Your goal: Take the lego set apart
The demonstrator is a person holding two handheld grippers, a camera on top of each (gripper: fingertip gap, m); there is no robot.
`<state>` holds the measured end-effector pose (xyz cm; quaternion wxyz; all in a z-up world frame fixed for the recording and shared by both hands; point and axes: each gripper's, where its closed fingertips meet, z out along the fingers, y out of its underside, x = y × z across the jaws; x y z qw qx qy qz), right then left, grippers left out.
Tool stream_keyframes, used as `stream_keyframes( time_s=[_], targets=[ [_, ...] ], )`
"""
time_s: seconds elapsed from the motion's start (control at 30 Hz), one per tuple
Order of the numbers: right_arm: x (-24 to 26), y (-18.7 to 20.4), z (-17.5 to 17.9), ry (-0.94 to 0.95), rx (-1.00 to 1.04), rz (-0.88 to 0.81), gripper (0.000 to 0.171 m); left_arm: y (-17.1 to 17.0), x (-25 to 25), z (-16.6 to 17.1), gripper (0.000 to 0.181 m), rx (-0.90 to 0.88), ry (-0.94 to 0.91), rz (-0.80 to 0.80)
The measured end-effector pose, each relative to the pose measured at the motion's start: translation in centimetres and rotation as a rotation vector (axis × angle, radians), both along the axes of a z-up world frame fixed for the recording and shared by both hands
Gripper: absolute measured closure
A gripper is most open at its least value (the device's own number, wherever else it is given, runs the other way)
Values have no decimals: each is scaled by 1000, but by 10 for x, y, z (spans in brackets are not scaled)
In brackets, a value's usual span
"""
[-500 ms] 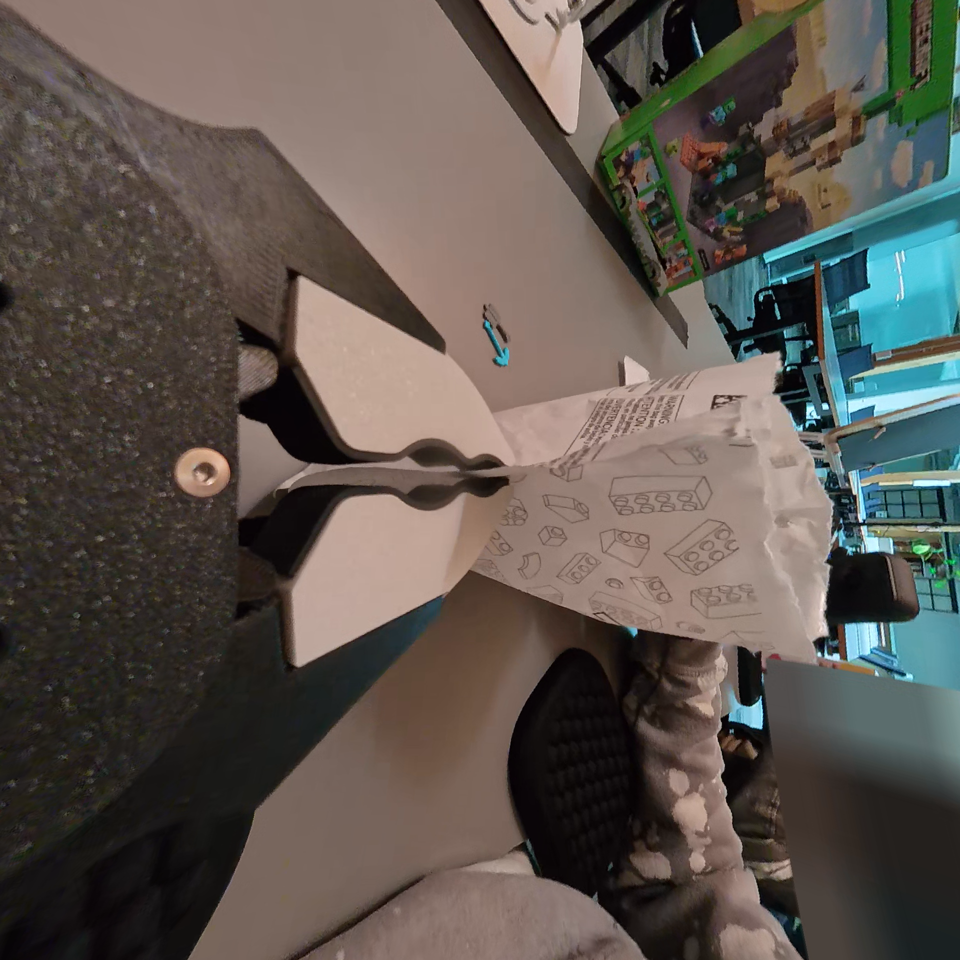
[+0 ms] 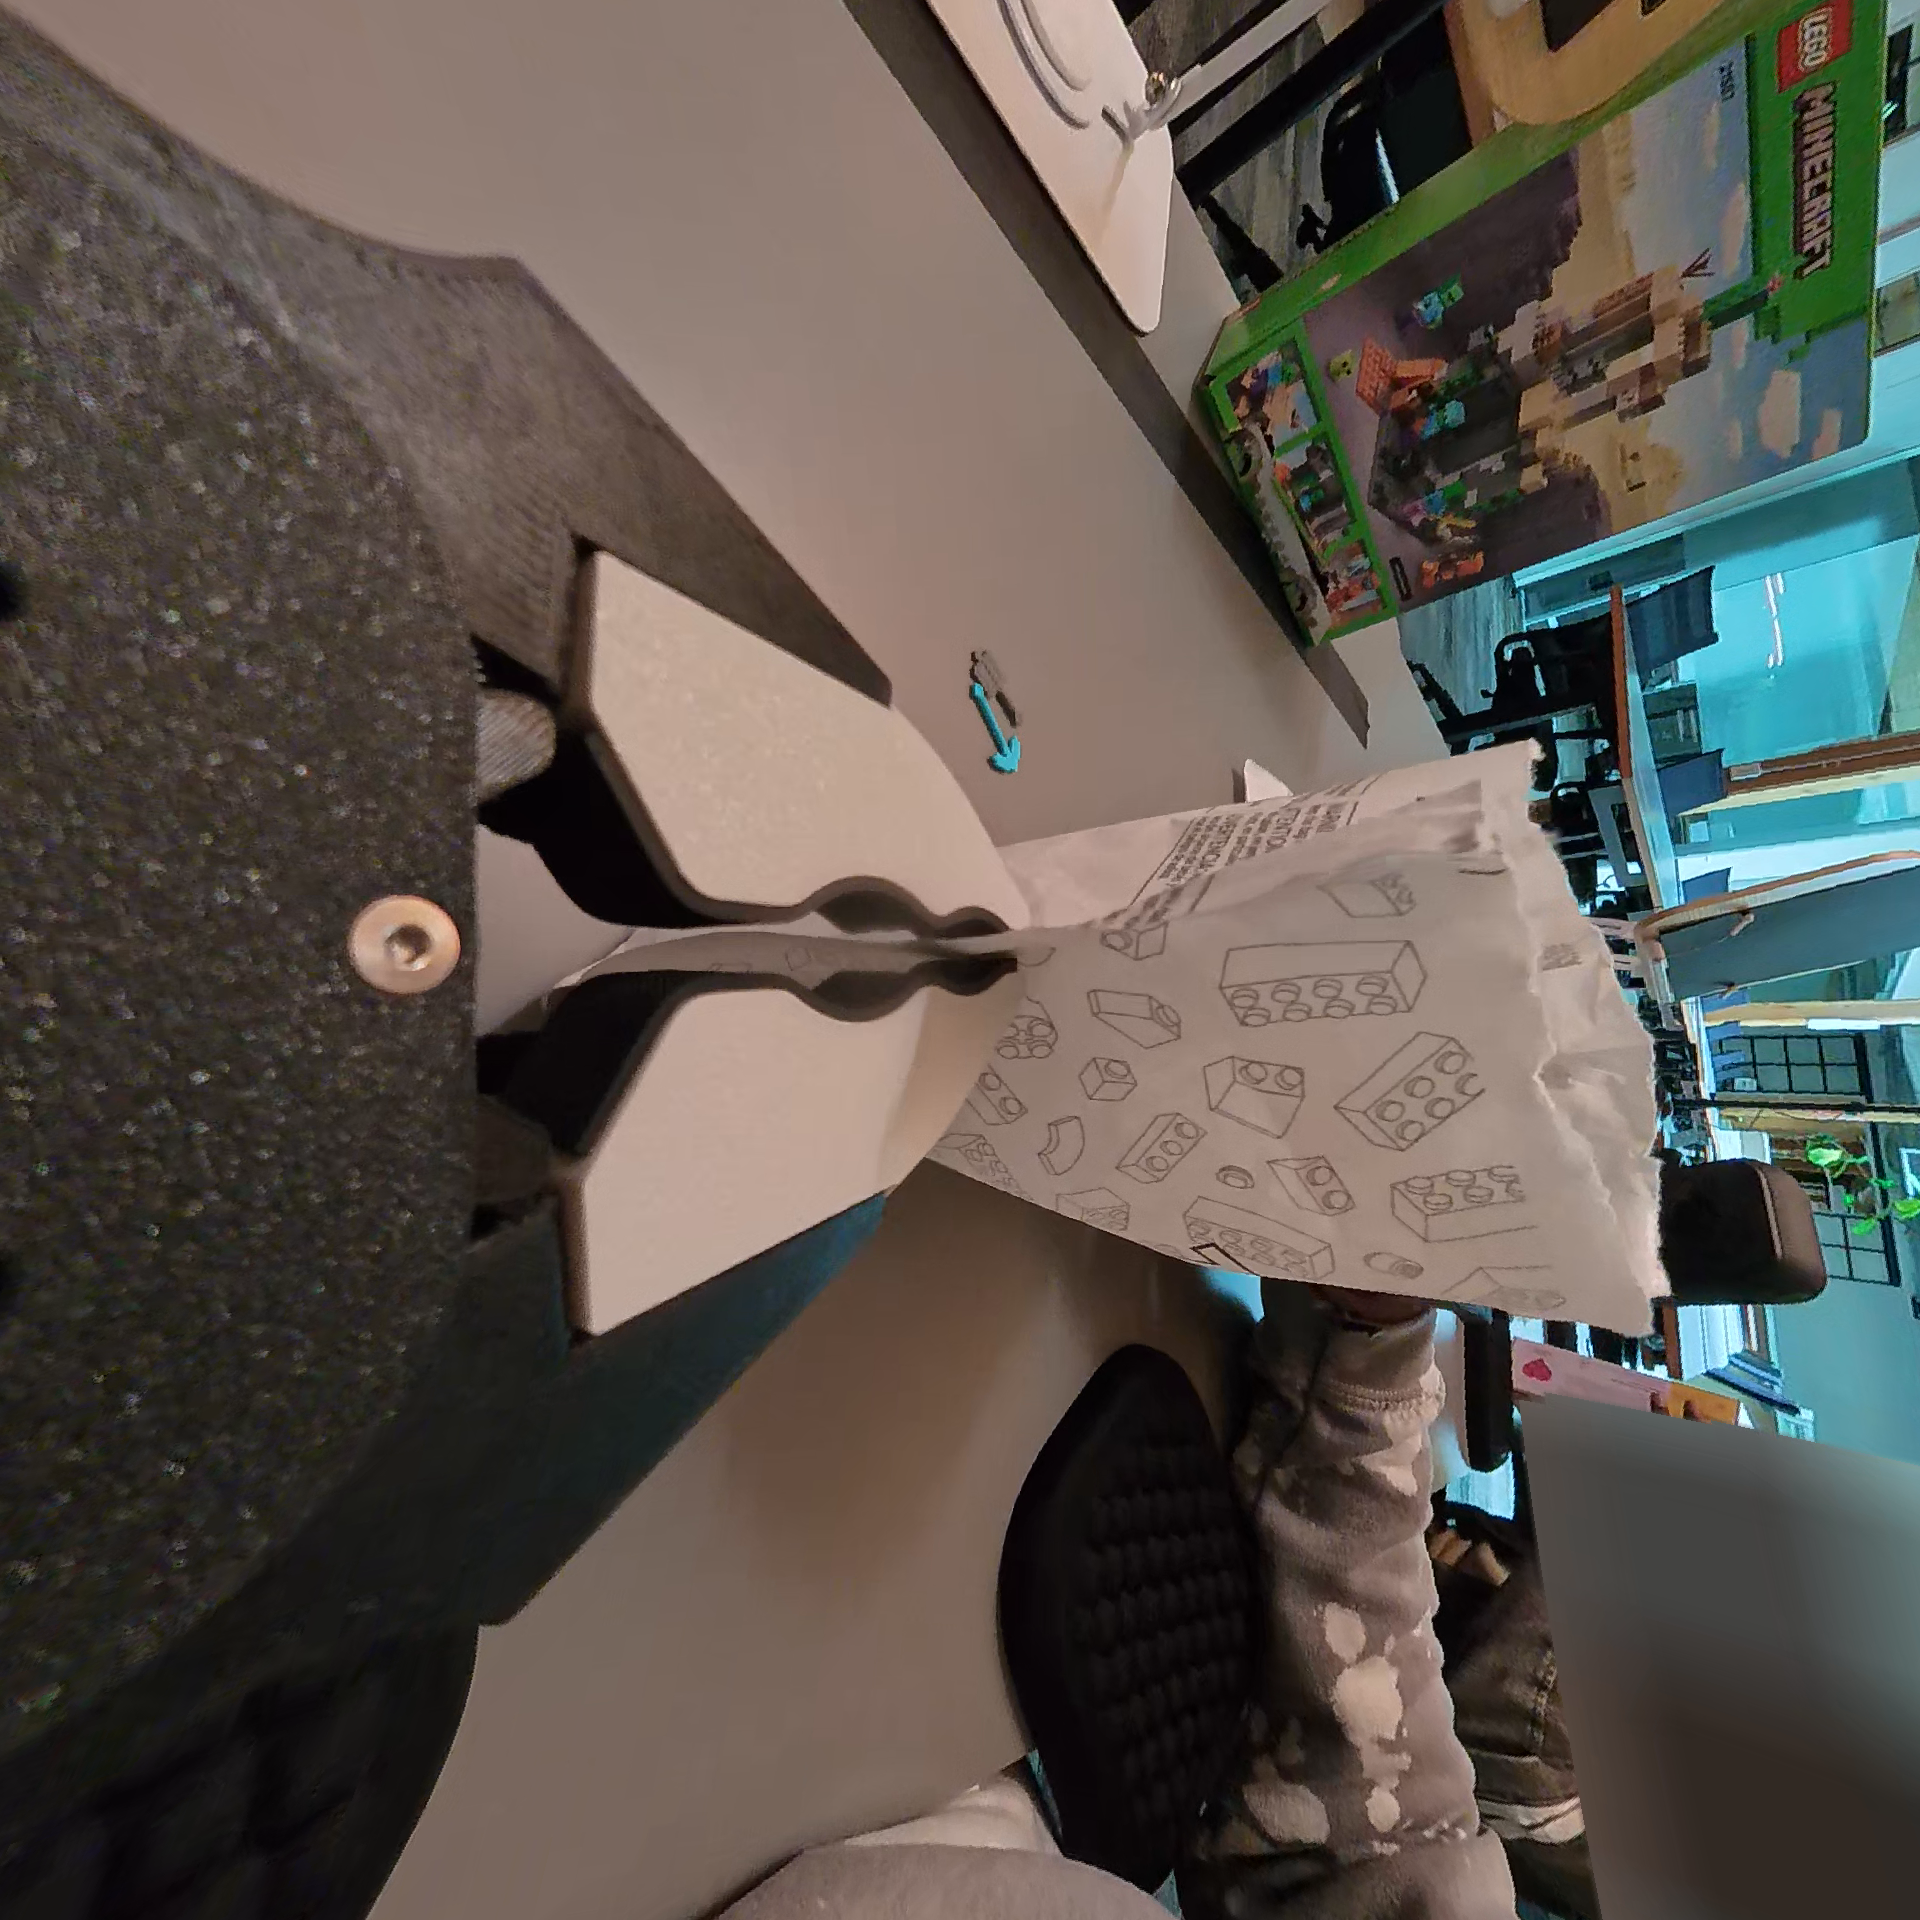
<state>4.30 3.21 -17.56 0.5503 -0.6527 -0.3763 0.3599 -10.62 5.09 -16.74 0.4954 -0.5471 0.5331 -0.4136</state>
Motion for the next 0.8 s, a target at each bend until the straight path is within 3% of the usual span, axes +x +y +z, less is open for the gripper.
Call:
stream_keyframes(
  time_s=[0.8],
  targets=[
    [0, 2, -4, -1, -23, -8, 163, 2, -3, 0, 181, -42, 13, -2]
  ],
)
